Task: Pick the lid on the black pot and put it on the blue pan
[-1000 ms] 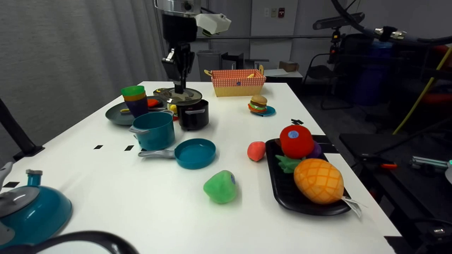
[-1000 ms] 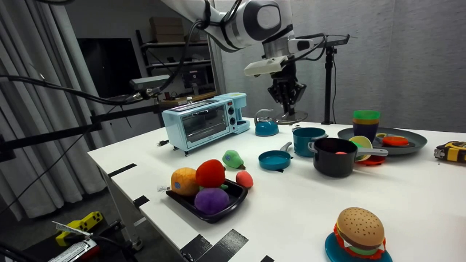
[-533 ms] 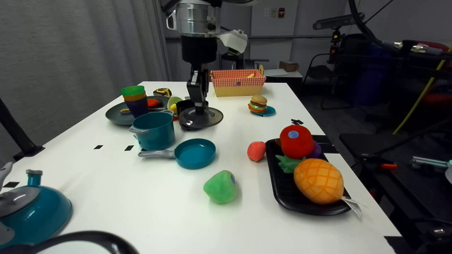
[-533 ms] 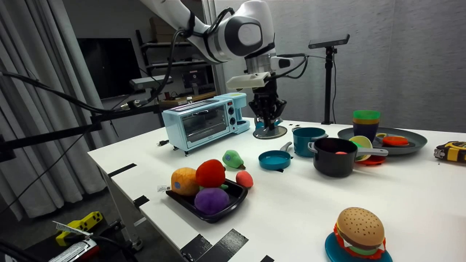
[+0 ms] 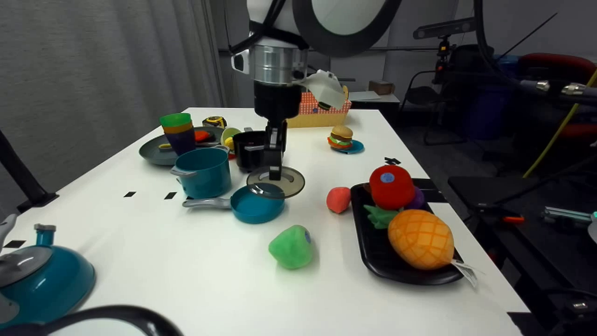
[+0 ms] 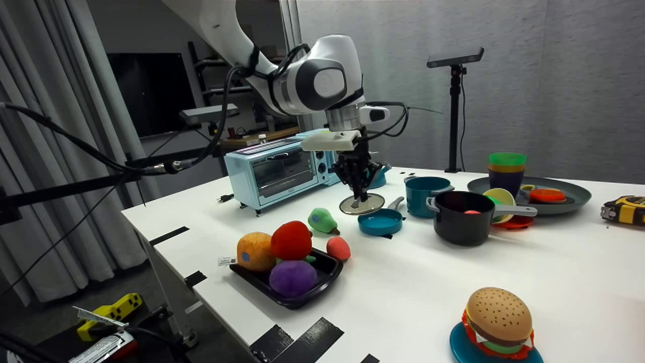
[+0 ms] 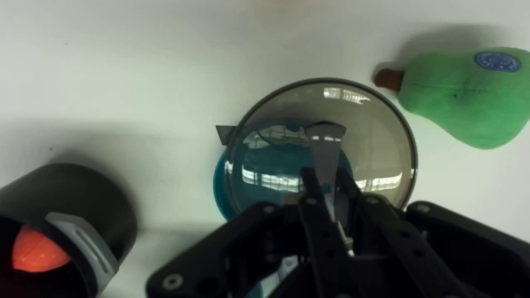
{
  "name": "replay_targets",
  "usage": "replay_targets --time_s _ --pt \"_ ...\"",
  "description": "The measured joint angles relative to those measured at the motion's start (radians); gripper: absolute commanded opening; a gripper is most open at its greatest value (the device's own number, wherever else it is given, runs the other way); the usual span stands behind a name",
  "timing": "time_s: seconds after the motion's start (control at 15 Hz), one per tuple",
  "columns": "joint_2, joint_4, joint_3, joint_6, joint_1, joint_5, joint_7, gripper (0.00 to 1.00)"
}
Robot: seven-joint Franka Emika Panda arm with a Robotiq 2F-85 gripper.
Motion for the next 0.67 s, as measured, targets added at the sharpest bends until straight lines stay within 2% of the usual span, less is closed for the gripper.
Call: replay_targets --time_s 0.67 --pt "0.073 0.057 -0.012 0.037 -0.004 -0.005 0.000 0.04"
